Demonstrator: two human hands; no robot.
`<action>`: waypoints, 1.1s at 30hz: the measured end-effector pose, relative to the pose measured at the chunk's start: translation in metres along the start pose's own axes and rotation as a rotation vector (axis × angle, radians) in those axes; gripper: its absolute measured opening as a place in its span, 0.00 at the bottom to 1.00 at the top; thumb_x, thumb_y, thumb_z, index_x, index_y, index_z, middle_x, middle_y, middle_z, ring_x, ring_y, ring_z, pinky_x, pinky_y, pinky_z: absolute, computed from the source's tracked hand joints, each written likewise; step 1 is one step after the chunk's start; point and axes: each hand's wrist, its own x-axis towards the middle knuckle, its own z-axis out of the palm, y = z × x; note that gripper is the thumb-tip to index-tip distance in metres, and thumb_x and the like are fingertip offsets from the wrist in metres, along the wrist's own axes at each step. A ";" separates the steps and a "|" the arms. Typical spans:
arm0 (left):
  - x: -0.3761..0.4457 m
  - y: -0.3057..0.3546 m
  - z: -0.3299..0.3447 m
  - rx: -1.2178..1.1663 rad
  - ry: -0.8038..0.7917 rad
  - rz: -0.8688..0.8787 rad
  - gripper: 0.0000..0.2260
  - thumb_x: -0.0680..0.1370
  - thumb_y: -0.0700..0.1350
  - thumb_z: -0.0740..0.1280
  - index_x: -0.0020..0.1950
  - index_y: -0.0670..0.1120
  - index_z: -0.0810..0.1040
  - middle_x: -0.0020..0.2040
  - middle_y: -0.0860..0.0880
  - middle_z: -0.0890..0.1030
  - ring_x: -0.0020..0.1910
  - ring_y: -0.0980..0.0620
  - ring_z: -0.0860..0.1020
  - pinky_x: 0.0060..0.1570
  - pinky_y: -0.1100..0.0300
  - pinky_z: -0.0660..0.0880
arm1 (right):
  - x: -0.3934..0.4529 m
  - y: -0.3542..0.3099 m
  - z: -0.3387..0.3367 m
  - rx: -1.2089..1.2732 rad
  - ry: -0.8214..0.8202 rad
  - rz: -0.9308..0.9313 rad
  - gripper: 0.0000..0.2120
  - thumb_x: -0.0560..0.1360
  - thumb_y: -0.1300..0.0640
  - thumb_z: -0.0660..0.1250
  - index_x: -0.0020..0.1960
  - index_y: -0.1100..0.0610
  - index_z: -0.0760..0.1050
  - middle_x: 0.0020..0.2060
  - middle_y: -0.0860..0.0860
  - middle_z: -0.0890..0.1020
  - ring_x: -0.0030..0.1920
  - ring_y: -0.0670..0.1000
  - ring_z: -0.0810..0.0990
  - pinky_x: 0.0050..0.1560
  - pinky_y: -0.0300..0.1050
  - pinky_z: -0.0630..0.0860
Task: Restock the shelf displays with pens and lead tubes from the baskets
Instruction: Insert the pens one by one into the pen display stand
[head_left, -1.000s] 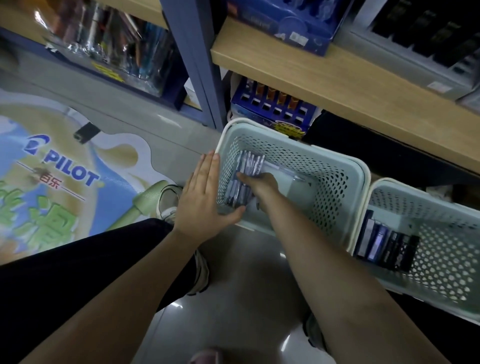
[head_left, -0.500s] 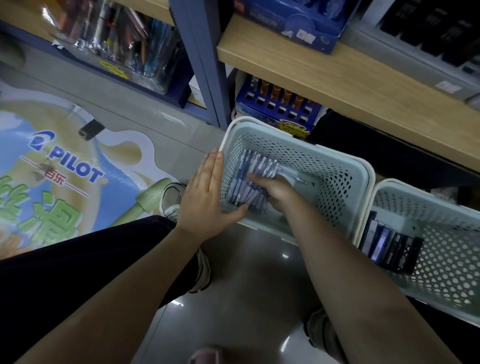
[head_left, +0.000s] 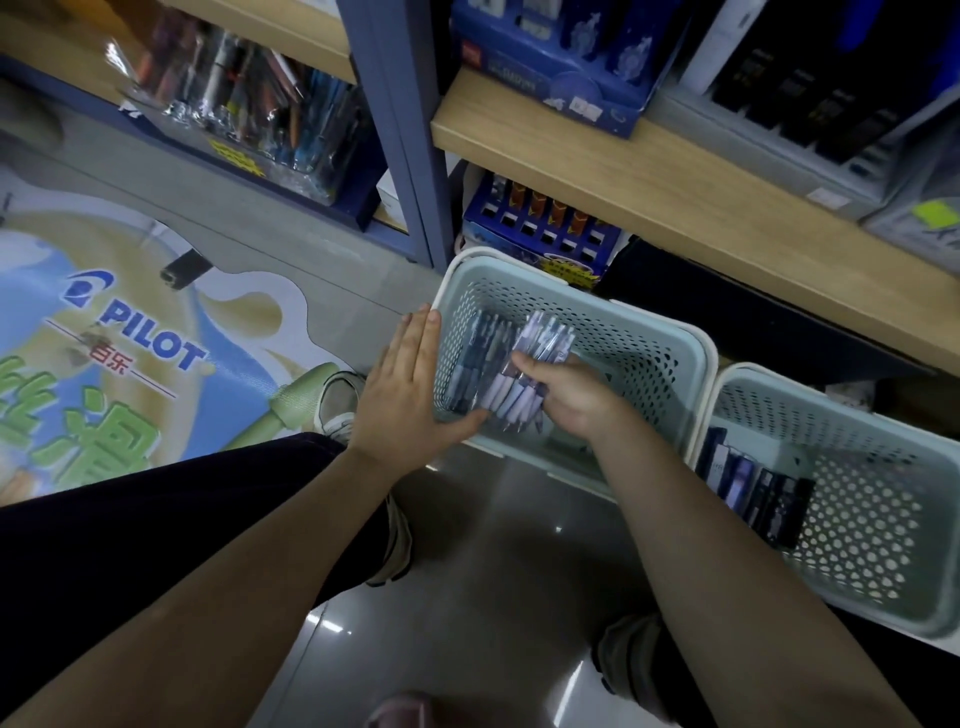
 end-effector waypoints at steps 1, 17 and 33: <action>0.000 0.004 -0.006 0.037 -0.029 -0.012 0.53 0.71 0.76 0.56 0.82 0.40 0.46 0.82 0.42 0.52 0.81 0.44 0.50 0.77 0.40 0.57 | -0.012 -0.006 0.000 0.002 -0.013 -0.010 0.18 0.73 0.60 0.75 0.59 0.65 0.77 0.50 0.57 0.85 0.50 0.54 0.85 0.53 0.49 0.81; -0.022 0.230 -0.267 -1.166 -0.302 0.049 0.09 0.73 0.32 0.73 0.51 0.40 0.80 0.40 0.43 0.84 0.36 0.49 0.83 0.40 0.53 0.79 | -0.352 -0.176 0.067 -0.137 -0.095 -0.701 0.05 0.80 0.64 0.64 0.53 0.65 0.76 0.39 0.58 0.82 0.29 0.50 0.82 0.24 0.40 0.75; -0.094 0.328 -0.481 -1.289 -0.292 0.517 0.10 0.75 0.42 0.69 0.38 0.39 0.74 0.25 0.47 0.75 0.18 0.54 0.70 0.19 0.67 0.60 | -0.579 -0.268 0.088 -0.462 0.102 -1.246 0.09 0.80 0.58 0.68 0.40 0.54 0.78 0.34 0.47 0.80 0.37 0.45 0.77 0.40 0.42 0.70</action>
